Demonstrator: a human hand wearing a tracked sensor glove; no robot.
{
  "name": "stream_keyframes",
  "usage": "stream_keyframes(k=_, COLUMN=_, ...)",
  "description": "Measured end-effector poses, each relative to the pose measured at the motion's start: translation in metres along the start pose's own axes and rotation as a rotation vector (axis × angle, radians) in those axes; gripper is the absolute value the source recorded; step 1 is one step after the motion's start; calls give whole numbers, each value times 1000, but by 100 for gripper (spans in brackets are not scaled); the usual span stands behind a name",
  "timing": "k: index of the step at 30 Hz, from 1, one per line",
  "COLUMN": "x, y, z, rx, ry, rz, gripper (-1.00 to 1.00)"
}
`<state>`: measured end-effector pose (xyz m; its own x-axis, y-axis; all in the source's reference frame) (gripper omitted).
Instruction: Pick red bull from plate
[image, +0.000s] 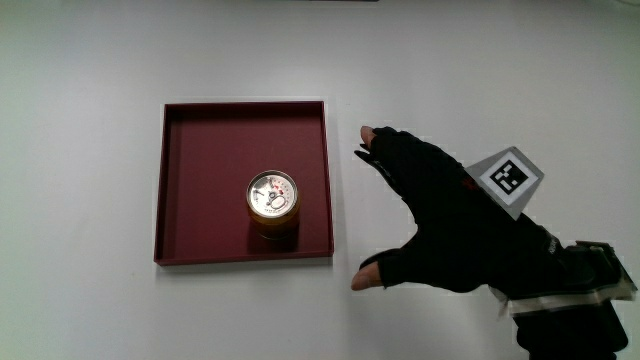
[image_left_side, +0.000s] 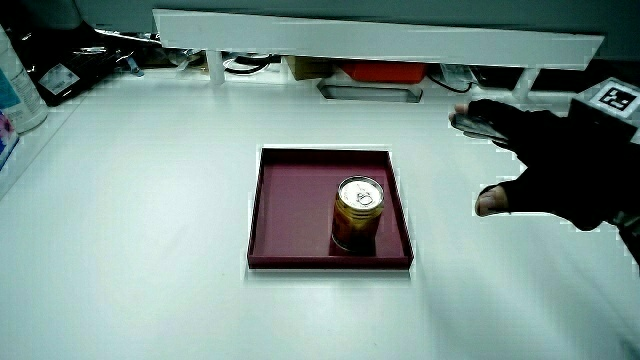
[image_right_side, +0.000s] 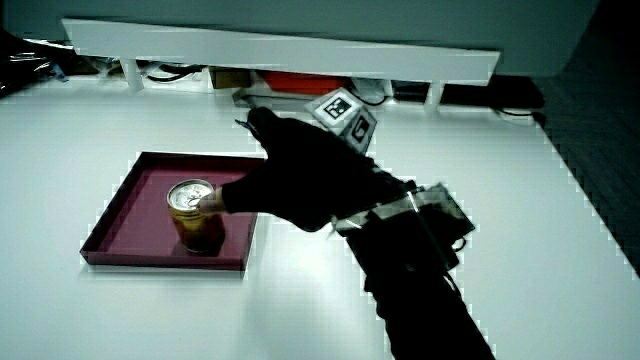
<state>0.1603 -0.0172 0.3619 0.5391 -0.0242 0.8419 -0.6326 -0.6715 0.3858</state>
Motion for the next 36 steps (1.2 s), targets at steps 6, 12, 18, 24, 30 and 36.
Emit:
stream_keyframes(k=6, x=1, y=14, z=-11, rx=-36, ry=115, rz=-124, gripper=0)
stream_keyframes(k=12, x=10, y=39, z=-27, rx=-42, ry=163, rz=-92, gripper=0)
stream_keyframes(k=18, x=25, y=65, z=-45, rx=-45, ry=186, rz=-26, gripper=0)
stream_keyframes(k=24, x=39, y=88, z=-65, rx=-54, ry=186, rz=-13, gripper=0)
stream_keyframes(k=30, x=51, y=108, z=-81, rx=-58, ry=176, rz=-31, gripper=0)
stream_keyframes(k=36, x=61, y=118, z=-91, rx=-46, ry=173, rz=-18, gripper=0)
